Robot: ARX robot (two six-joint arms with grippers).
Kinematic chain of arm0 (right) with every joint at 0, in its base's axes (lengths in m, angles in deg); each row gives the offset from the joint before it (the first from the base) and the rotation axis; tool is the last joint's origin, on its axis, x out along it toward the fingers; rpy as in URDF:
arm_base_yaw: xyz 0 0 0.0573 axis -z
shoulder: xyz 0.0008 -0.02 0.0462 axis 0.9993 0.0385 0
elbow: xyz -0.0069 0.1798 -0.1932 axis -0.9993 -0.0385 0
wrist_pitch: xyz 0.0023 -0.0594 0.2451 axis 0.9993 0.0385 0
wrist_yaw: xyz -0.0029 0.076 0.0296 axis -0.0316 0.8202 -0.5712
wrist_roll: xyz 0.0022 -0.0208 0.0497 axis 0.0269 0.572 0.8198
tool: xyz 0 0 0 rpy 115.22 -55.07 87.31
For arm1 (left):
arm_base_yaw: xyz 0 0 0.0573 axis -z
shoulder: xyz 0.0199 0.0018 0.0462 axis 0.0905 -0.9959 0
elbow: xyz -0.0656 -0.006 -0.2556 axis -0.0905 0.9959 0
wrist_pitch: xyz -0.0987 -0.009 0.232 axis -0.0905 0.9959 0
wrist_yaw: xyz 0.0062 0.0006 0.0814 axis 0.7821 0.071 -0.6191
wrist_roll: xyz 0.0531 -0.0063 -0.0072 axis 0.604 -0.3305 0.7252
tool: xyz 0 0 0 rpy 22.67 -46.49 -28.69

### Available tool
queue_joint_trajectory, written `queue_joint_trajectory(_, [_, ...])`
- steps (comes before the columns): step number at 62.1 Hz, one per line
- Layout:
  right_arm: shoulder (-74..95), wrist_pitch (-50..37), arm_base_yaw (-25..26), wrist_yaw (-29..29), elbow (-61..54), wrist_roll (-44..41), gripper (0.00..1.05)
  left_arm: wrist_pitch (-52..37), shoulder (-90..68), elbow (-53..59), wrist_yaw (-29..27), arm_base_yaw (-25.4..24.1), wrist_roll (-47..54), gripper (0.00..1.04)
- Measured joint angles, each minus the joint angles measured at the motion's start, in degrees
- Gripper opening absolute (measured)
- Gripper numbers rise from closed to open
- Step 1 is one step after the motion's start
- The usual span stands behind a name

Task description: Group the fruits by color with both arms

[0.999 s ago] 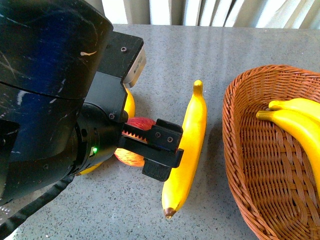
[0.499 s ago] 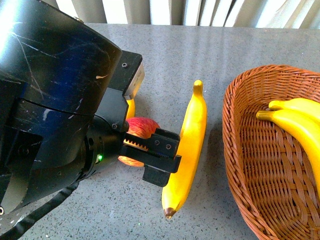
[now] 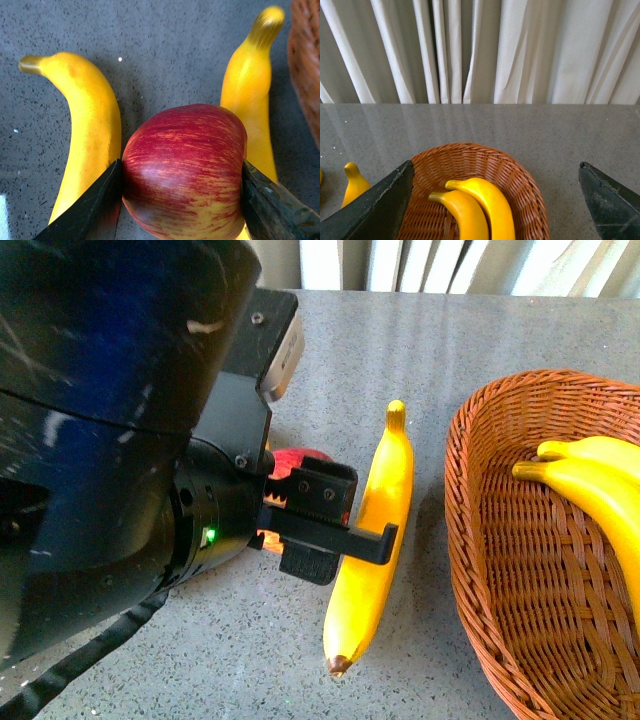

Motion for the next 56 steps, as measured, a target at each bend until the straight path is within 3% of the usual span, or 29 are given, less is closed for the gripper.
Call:
queue_joint_trajectory(10, [0.00,0.00,0.00,0.00,0.00,0.00,0.96,0.74,5.84,0.07,-4.26,-4.52,-0.94,0.57])
queue_joint_trajectory(15, [0.00,0.00,0.00,0.00,0.00,0.00,0.96,1.64,8.24,0.07,-7.72,-10.03,-1.68,0.57])
queue_joint_trajectory(19, [0.00,0.00,0.00,-0.02,0.00,0.00,0.96,3.39,9.97,0.07,-10.86,-18.14,-2.99,0.57])
queue_joint_trajectory(24, [0.00,0.00,0.00,0.02,0.00,0.00,0.96,5.95,10.45,0.07,-12.94,-24.83,-4.46,0.57])
queue_joint_trajectory(34, [0.00,0.00,0.00,0.00,0.00,0.00,0.96,8.02,10.36,0.33,-15.02,-34.10,-8.66,0.57])
queue_joint_trajectory(49, [0.00,0.00,0.00,0.02,0.00,0.00,0.96,7.93,8.09,0.94,-13.38,-35.93,-11.04,0.56])
queue_joint_trajectory(56, [0.00,0.00,0.00,0.00,0.00,0.00,0.96,7.69,7.56,1.07,-13.22,-35.71,-11.15,0.76])
